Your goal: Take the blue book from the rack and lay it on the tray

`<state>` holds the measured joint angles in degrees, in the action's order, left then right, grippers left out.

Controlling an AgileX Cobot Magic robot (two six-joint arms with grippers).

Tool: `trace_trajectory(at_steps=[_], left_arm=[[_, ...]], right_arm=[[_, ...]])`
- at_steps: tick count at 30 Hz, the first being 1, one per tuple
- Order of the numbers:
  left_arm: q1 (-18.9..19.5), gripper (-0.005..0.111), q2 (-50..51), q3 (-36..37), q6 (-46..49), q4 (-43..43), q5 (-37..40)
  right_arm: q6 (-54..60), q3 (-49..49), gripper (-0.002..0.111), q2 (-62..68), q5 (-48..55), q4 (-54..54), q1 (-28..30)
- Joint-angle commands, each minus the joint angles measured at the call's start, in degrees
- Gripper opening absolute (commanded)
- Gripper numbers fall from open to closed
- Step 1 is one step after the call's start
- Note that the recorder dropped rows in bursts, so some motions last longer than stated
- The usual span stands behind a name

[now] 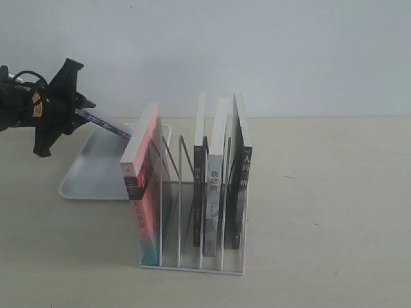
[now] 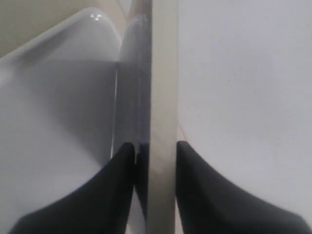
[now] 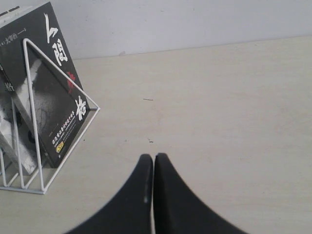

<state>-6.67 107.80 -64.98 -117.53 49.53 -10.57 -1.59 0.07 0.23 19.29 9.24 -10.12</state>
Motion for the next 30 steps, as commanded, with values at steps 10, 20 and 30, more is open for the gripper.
trace_trajectory(at_steps=[10, 20, 30], left_arm=[[0.09, 0.058, -5.07, 1.08, -2.76, 13.91, -6.22], [0.09, 0.058, -5.48, 4.55, -2.76, 15.96, -16.67], [1.42, 0.057, -9.71, 4.54, -2.76, 22.45, -23.04]], right_arm=[[0.18, -0.07, 0.000, -0.23, -0.10, -0.59, 0.34], [0.18, -0.07, 0.000, -0.23, -0.10, -0.59, 0.34], [0.18, -0.07, 0.000, -0.23, -0.10, -0.59, 0.34]])
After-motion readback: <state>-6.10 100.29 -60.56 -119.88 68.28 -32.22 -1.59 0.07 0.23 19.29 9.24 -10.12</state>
